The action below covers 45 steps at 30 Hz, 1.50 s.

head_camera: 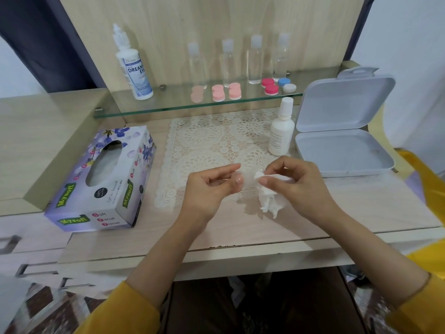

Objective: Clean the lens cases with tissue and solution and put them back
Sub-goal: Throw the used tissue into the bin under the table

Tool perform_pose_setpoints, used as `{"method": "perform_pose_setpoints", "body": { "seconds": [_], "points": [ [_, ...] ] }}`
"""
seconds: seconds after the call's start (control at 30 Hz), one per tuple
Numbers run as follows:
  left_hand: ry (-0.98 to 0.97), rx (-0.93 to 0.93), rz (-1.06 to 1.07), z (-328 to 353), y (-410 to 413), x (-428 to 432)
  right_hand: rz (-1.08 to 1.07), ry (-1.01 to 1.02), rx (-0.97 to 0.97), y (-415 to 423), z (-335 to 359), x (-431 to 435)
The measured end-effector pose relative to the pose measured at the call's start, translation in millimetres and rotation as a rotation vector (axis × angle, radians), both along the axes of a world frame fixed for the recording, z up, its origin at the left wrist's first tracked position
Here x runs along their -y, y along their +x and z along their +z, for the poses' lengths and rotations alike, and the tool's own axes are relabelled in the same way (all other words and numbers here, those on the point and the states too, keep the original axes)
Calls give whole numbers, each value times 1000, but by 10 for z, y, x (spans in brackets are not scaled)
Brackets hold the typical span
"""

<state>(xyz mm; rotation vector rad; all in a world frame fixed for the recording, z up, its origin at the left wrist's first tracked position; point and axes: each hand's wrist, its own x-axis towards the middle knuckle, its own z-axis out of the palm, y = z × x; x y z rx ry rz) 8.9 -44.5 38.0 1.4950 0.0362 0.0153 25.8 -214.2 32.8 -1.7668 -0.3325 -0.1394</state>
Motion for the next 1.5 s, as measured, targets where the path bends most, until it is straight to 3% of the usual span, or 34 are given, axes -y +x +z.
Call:
{"method": "perform_pose_setpoints", "body": {
  "seconds": [0.3, 0.87, 1.13, 1.5],
  "points": [
    [100, -1, -22, -2, -20, -2, -95, -17, 24, 17, -25, -54],
    [89, -23, -7, 12, -6, -29, -54, 13, 29, 11, -55, -39],
    [138, -2, -21, -7, -13, -4, -174, -30, 57, -12, -69, -111],
    [114, -60, -60, -33, 3, -39, -86, 42, 5, 17, -95, -7]
  ]
}}
